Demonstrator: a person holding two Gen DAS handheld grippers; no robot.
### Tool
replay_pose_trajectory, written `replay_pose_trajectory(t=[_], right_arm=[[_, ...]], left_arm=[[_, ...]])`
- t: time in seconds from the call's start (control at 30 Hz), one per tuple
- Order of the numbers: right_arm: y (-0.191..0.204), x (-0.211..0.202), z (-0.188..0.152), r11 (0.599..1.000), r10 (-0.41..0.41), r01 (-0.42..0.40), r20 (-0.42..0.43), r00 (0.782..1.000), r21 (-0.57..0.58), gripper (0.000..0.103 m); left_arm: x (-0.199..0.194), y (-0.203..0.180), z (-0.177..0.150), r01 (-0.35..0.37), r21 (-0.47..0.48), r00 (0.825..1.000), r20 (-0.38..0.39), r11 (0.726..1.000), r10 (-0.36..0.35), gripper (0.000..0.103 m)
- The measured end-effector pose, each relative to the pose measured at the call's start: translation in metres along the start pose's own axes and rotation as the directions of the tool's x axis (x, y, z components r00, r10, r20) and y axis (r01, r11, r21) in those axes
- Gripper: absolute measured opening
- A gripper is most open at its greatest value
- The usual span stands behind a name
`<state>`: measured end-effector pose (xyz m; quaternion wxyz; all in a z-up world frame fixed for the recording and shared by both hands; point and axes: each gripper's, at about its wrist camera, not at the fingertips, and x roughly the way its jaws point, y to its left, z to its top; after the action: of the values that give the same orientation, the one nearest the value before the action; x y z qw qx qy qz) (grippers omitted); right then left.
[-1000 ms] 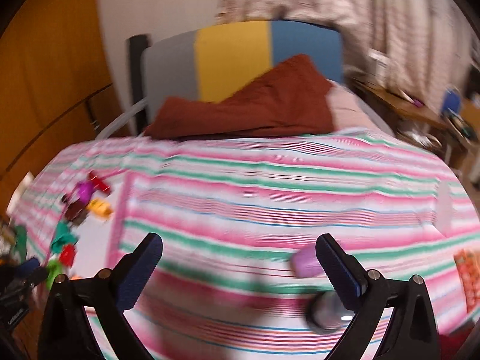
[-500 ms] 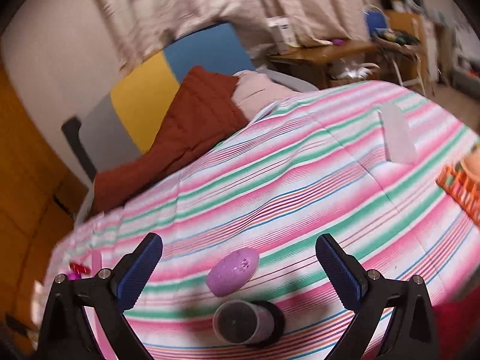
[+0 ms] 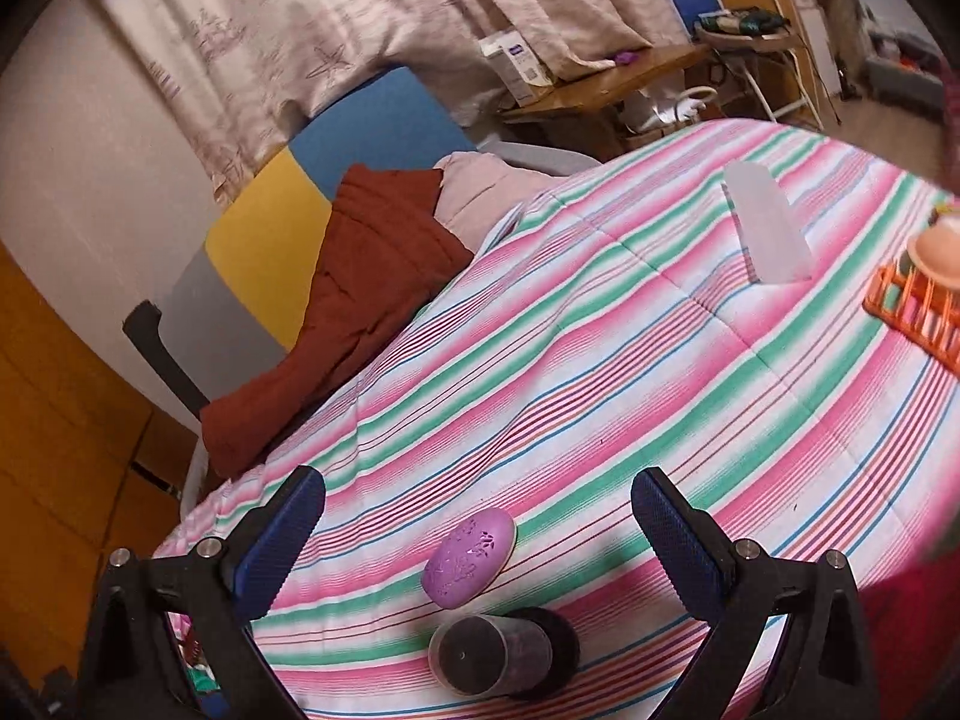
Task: Organize rigid objects
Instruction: 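Move the right tool back toward the dark cup while the left tool approaches the purple egg, then grasp the purple egg with the left tool while the right tool approaches the dark cup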
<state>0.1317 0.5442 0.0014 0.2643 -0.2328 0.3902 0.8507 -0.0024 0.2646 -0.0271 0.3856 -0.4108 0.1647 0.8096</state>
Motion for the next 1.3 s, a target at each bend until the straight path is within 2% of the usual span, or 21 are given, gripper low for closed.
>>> replay_pose_trajectory(t=[0.17,0.23,0.37,0.53,0.73,0.83,1.0,1.13,1.2,1.3], right_arm=[[-0.009,0.000,0.002,0.998,0.021,-0.021,-0.008,1.000,0.057,0.103],[-0.011,0.003,0.001,0.996,0.043,-0.041,-0.026,0.999,0.081,0.103],[-0.015,0.008,0.000,0.991,0.076,-0.069,-0.058,0.995,0.114,0.103],[-0.025,0.009,0.001,0.979,0.106,-0.096,-0.049,0.993,0.181,0.103],[-0.029,0.010,0.002,0.969,0.139,-0.124,-0.054,0.989,0.213,0.103],[-0.029,0.012,0.002,0.967,0.149,-0.132,-0.061,0.987,0.216,0.103],[-0.030,0.014,0.001,0.964,0.161,-0.142,-0.073,0.984,0.223,0.103],[-0.028,0.015,0.000,0.965,0.166,-0.145,-0.080,0.983,0.216,0.103],[-0.028,0.017,-0.001,0.965,0.168,-0.146,-0.089,0.982,0.217,0.103],[-0.026,0.021,-0.002,0.969,0.164,-0.138,-0.112,0.980,0.207,0.103]], left_arm=[[0.033,-0.028,0.023,0.075,0.116,0.997,-0.036,0.990,-0.072,0.027],[0.046,-0.036,0.034,0.118,0.145,0.993,-0.042,0.982,-0.113,0.027],[0.067,-0.054,0.050,0.159,0.222,0.987,-0.062,0.962,-0.149,0.027],[0.092,-0.077,0.069,0.233,0.273,0.971,-0.111,0.933,-0.210,0.031],[0.117,-0.103,0.079,0.327,0.337,0.942,-0.188,0.883,-0.277,0.032],[0.123,-0.112,0.082,0.334,0.373,0.941,-0.179,0.866,-0.285,0.033],[0.137,-0.119,0.095,0.325,0.370,0.945,-0.168,0.870,-0.281,0.033],[0.142,-0.120,0.097,0.326,0.401,0.944,-0.176,0.856,-0.278,0.033],[0.144,-0.115,0.097,0.346,0.396,0.937,-0.187,0.851,-0.294,0.034],[0.148,-0.108,0.099,0.377,0.356,0.923,-0.222,0.855,-0.315,0.040]])
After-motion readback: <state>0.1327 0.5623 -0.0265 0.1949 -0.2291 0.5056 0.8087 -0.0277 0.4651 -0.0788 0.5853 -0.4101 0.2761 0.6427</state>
